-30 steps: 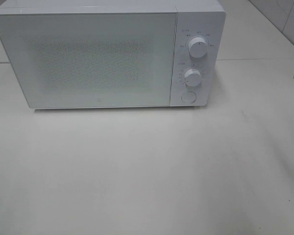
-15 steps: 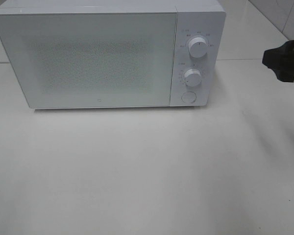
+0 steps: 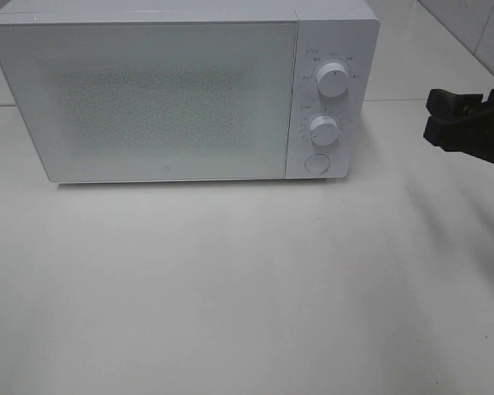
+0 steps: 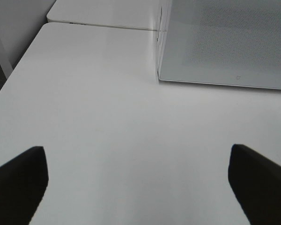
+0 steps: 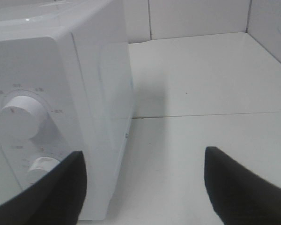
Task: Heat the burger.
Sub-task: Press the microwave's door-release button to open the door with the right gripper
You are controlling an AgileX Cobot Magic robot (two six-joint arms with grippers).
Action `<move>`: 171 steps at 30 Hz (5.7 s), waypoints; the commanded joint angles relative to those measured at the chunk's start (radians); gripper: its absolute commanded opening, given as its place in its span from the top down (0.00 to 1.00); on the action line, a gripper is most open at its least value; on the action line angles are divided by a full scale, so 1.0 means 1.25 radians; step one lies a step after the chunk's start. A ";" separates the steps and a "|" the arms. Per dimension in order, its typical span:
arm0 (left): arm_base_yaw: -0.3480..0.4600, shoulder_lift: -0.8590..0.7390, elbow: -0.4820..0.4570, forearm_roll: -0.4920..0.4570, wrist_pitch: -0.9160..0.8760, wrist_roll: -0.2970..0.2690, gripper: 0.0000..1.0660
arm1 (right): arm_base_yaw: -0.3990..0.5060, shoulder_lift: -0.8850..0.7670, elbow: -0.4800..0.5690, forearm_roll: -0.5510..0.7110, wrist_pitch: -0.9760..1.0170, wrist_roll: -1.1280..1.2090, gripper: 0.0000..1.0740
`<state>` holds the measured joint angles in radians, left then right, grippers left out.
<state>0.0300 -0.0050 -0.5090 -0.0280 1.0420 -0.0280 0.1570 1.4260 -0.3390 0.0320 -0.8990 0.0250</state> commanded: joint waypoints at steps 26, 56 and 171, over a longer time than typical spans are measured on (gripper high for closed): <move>0.003 -0.017 0.002 -0.001 -0.005 0.001 0.04 | 0.380 0.247 -0.008 0.398 -0.215 -0.099 0.38; 0.003 -0.017 0.002 -0.001 -0.005 0.001 0.04 | 0.387 0.247 -0.008 0.406 -0.197 1.012 0.94; 0.003 -0.017 0.002 -0.001 -0.005 0.002 0.04 | 0.312 0.566 -0.474 0.491 -0.138 1.051 1.00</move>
<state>0.0300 -0.0050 -0.5090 -0.0280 1.0420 -0.0280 0.5570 2.1420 -0.8830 0.6430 -0.8780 1.3740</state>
